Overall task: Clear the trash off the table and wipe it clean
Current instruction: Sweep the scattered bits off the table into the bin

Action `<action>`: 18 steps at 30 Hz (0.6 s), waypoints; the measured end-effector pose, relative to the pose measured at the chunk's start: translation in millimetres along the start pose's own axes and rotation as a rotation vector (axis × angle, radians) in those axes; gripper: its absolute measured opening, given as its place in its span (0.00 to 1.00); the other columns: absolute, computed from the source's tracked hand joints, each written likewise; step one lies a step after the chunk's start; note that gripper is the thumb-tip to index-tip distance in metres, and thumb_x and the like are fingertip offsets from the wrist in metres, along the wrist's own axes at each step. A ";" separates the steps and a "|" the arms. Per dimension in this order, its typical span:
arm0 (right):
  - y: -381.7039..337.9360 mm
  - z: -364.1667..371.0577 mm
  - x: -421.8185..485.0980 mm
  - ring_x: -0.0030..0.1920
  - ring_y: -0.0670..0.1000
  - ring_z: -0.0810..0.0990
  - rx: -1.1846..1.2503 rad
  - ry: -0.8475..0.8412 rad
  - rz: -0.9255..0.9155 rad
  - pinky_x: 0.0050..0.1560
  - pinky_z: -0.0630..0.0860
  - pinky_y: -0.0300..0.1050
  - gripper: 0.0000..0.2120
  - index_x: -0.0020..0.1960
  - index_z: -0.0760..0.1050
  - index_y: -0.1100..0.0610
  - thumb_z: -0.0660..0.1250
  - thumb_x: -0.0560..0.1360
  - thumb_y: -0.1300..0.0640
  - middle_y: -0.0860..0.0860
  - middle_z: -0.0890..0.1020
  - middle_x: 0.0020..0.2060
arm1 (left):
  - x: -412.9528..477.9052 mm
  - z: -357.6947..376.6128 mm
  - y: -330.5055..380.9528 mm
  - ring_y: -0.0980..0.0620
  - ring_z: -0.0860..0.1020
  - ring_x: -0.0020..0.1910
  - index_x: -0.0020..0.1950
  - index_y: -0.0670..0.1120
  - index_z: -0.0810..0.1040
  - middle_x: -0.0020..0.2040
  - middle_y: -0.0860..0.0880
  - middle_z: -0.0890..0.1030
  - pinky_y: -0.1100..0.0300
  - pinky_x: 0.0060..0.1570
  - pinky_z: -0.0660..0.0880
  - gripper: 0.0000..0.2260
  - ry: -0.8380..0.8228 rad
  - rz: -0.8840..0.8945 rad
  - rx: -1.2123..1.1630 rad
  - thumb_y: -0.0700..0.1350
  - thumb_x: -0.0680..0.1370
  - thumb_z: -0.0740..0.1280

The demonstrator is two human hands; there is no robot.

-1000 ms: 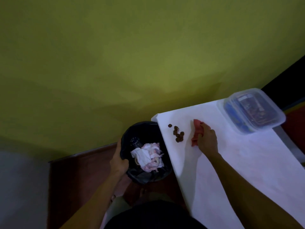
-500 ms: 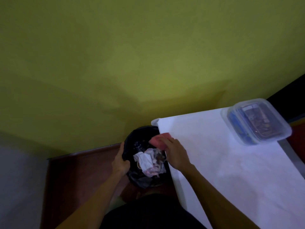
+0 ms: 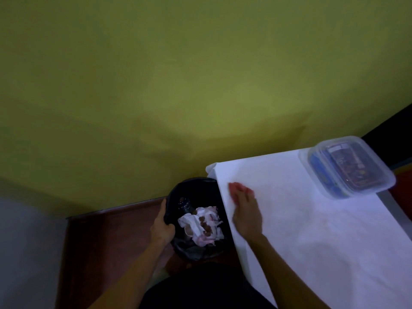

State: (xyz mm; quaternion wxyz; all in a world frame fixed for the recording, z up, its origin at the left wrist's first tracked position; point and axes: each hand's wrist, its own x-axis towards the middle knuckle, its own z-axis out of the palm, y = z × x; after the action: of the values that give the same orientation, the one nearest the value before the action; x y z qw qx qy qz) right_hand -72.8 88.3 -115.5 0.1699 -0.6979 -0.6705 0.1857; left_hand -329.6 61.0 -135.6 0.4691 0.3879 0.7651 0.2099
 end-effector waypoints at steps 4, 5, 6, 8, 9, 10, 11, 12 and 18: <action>-30.5 -2.7 -7.8 0.61 0.50 0.76 0.137 -0.159 -0.259 0.58 0.77 0.46 0.25 0.70 0.72 0.44 0.56 0.74 0.54 0.47 0.77 0.63 | -2.2 -3.6 -4.1 0.41 0.74 0.67 0.80 0.55 0.54 0.72 0.43 0.73 0.54 0.63 0.71 0.36 0.013 0.005 -0.023 0.33 0.76 0.59; -27.8 -7.1 -4.0 0.56 0.51 0.78 0.139 -0.126 -0.244 0.53 0.78 0.47 0.24 0.69 0.73 0.44 0.57 0.74 0.55 0.48 0.79 0.57 | -1.5 -5.7 -6.4 0.41 0.74 0.67 0.80 0.55 0.54 0.72 0.43 0.73 0.54 0.63 0.70 0.36 0.025 0.012 -0.031 0.33 0.75 0.59; -19.8 -10.6 1.7 0.50 0.52 0.80 0.131 -0.079 -0.189 0.48 0.79 0.48 0.24 0.69 0.73 0.43 0.56 0.74 0.54 0.49 0.79 0.51 | -0.7 -8.0 -9.8 0.41 0.74 0.67 0.80 0.55 0.55 0.72 0.43 0.73 0.55 0.63 0.70 0.37 0.040 0.017 -0.037 0.32 0.74 0.60; 2.7 -23.0 13.5 0.39 0.52 0.82 0.140 -0.030 -0.026 0.40 0.81 0.51 0.26 0.71 0.69 0.39 0.53 0.74 0.51 0.49 0.77 0.45 | -0.4 -13.0 -16.5 0.41 0.75 0.66 0.80 0.56 0.56 0.70 0.43 0.75 0.54 0.63 0.72 0.38 0.062 0.008 -0.051 0.32 0.73 0.60; 17.3 -29.3 18.9 0.39 0.52 0.82 0.114 -0.041 0.029 0.41 0.81 0.52 0.27 0.73 0.66 0.36 0.52 0.74 0.48 0.50 0.78 0.45 | -1.3 -15.9 -19.1 0.41 0.76 0.66 0.80 0.57 0.56 0.70 0.43 0.75 0.52 0.64 0.73 0.38 0.074 0.001 -0.061 0.33 0.73 0.60; 29.9 -35.1 21.8 0.44 0.54 0.81 0.035 -0.073 0.051 0.45 0.81 0.53 0.27 0.74 0.63 0.35 0.51 0.75 0.45 0.51 0.79 0.48 | -3.1 -18.9 -22.5 0.41 0.76 0.65 0.79 0.57 0.57 0.70 0.43 0.75 0.49 0.65 0.72 0.38 0.086 -0.007 -0.073 0.33 0.73 0.60; 39.2 -39.0 22.5 0.50 0.57 0.79 -0.085 -0.130 0.061 0.50 0.80 0.55 0.27 0.75 0.61 0.35 0.52 0.76 0.41 0.54 0.79 0.53 | -4.4 -21.7 -25.7 0.41 0.76 0.66 0.79 0.57 0.57 0.70 0.43 0.75 0.48 0.66 0.72 0.38 0.096 -0.024 -0.087 0.33 0.73 0.61; 44.8 -41.4 19.9 0.56 0.62 0.76 -0.205 -0.198 0.082 0.55 0.78 0.58 0.27 0.76 0.60 0.36 0.54 0.77 0.38 0.57 0.77 0.59 | -5.4 -25.1 -28.3 0.41 0.75 0.67 0.79 0.57 0.58 0.70 0.44 0.75 0.49 0.67 0.71 0.37 0.107 -0.045 -0.106 0.34 0.73 0.61; 2.4 -34.4 -2.1 0.63 0.62 0.71 -0.225 0.139 -0.014 0.59 0.73 0.59 0.13 0.62 0.78 0.46 0.66 0.78 0.48 0.56 0.74 0.64 | -5.3 -41.2 -52.2 0.45 0.73 0.69 0.79 0.54 0.59 0.72 0.44 0.72 0.49 0.70 0.69 0.37 0.159 -0.110 -0.287 0.35 0.71 0.61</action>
State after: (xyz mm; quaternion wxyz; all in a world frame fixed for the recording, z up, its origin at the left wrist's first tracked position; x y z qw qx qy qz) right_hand -54.0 86.4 -86.5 0.1380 -0.7189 -0.6787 0.0591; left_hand -385.2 26.7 -149.0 0.4686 0.2568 0.7819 0.3211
